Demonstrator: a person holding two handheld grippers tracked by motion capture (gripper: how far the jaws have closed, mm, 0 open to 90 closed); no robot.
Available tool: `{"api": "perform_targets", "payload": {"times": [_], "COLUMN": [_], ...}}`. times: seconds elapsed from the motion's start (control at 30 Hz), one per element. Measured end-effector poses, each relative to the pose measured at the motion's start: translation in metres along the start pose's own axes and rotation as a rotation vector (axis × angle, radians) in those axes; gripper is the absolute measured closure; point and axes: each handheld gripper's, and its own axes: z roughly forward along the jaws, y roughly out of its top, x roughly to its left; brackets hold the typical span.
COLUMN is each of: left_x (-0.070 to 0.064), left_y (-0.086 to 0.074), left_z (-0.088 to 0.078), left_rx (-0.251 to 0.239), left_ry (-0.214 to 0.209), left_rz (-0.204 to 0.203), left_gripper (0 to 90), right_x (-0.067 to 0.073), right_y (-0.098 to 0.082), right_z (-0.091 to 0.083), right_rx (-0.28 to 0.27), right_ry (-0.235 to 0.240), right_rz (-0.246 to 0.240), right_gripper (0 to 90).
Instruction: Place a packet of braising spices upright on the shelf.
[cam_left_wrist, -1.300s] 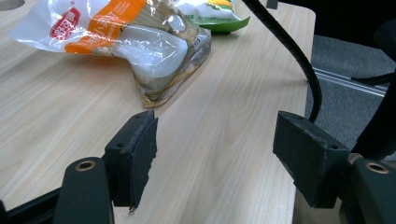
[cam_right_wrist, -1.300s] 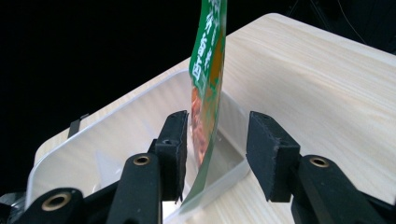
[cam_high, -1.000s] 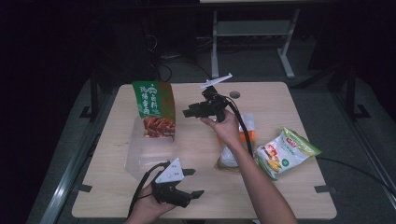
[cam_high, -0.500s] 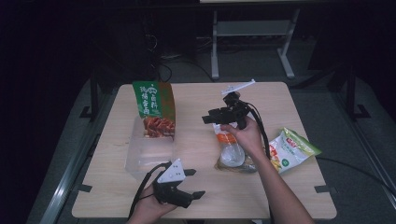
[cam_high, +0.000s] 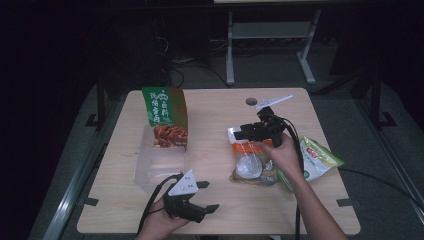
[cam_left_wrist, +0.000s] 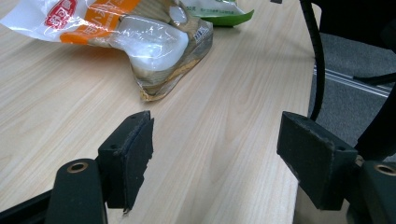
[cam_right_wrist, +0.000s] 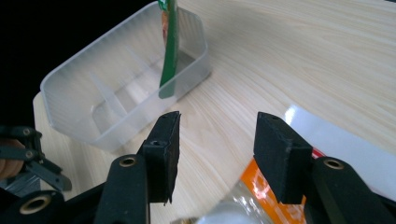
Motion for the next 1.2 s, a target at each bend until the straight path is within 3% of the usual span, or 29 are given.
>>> {"api": "perform_targets", "payload": {"times": [0.8,1.2], "left_x": [-0.001,-0.001], "left_y": [-0.001,-0.001], "left_z": [0.001,0.0], "left_rx": [0.007,0.004], "left_ry": [0.007,0.009], "left_rz": [0.003,-0.003], "left_gripper": [26.3,26.3], "right_x": [-0.025,-0.043], "right_y": [-0.048,-0.068], "right_z": [-0.036,-0.043], "right_rx": [0.051,0.098], "right_ry": [-0.096,-0.164], "right_rz": [0.078,0.123], "right_gripper": [47.0,43.7]}}
